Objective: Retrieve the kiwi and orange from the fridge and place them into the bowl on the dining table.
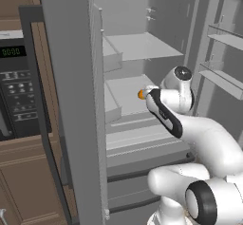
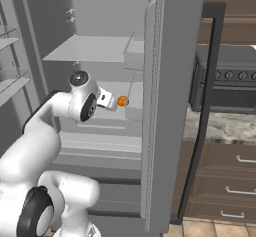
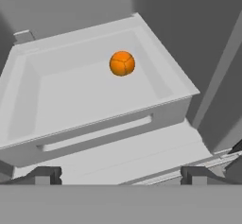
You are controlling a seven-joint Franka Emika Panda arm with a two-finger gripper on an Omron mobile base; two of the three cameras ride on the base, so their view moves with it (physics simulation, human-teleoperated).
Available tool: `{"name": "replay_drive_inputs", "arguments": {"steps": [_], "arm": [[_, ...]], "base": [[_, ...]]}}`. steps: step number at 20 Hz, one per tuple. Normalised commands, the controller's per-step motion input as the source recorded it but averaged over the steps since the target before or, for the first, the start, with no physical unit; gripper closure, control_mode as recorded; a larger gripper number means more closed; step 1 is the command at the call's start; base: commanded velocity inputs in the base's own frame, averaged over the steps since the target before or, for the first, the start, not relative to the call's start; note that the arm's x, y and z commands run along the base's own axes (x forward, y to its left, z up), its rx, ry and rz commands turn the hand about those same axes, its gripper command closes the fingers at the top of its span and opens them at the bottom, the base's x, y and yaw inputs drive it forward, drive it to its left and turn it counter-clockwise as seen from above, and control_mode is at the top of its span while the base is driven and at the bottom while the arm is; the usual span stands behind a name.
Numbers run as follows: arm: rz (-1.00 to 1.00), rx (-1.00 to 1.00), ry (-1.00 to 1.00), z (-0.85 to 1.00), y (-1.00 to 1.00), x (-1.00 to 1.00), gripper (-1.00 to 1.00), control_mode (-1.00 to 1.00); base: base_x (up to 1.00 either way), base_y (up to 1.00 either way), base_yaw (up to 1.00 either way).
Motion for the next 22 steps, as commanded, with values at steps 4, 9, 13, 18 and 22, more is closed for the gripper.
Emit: {"name": "replay_drive_inputs", "arguments": {"steps": [4,9,13,18,22], "arm": [[-0.01,0.00,0.00,0.00,-0.05,0.43,-1.00,-1.00],[0.00,0.00,0.00,-0.07,-0.09,0.38,-1.00,-1.00],[0.00,0.00,0.00,-0.25,-0.14,0.26,-1.00,-1.00],[0.00,0.00,0.00,-0.35,-0.10,0.22,-1.00,-1.00],[-0.01,0.00,0.00,-0.19,-0.06,0.29,-1.00,-1.00]], "base": [[0.00,0.00,0.00],[0.00,0.00,0.00],[0.00,0.00,0.00],[0.00,0.00,0.00],[0.00,0.00,0.00]]}}
